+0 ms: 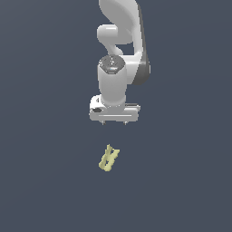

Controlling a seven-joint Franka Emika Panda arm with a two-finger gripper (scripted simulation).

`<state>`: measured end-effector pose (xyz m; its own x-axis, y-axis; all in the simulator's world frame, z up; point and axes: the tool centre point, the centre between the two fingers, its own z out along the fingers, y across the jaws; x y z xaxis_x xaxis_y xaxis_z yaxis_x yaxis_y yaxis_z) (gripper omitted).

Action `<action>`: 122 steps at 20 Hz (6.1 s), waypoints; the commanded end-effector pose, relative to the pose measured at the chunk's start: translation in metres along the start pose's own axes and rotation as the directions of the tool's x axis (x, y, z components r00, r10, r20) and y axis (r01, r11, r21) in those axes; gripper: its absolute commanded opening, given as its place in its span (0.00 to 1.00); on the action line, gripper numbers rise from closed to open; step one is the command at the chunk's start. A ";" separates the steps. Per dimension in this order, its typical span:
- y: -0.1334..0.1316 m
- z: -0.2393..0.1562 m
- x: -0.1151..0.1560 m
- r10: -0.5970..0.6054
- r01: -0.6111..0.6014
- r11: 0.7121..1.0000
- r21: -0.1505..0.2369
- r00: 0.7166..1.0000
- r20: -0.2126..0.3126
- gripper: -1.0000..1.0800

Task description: Pick up the object and move it to a goal position.

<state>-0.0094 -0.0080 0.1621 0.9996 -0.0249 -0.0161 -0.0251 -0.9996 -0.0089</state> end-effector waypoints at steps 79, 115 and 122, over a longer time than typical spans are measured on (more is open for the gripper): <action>0.025 0.142 0.115 0.388 -0.388 0.922 -0.002 0.922 -0.018 0.00; -0.125 -0.002 0.001 0.387 -0.387 0.922 -0.002 0.922 -0.019 0.00; -0.169 -0.046 -0.030 0.387 -0.387 0.922 -0.003 0.922 -0.019 0.00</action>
<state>-0.0283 0.1529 0.2010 0.9124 -0.4092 0.0009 -0.4092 -0.9124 -0.0001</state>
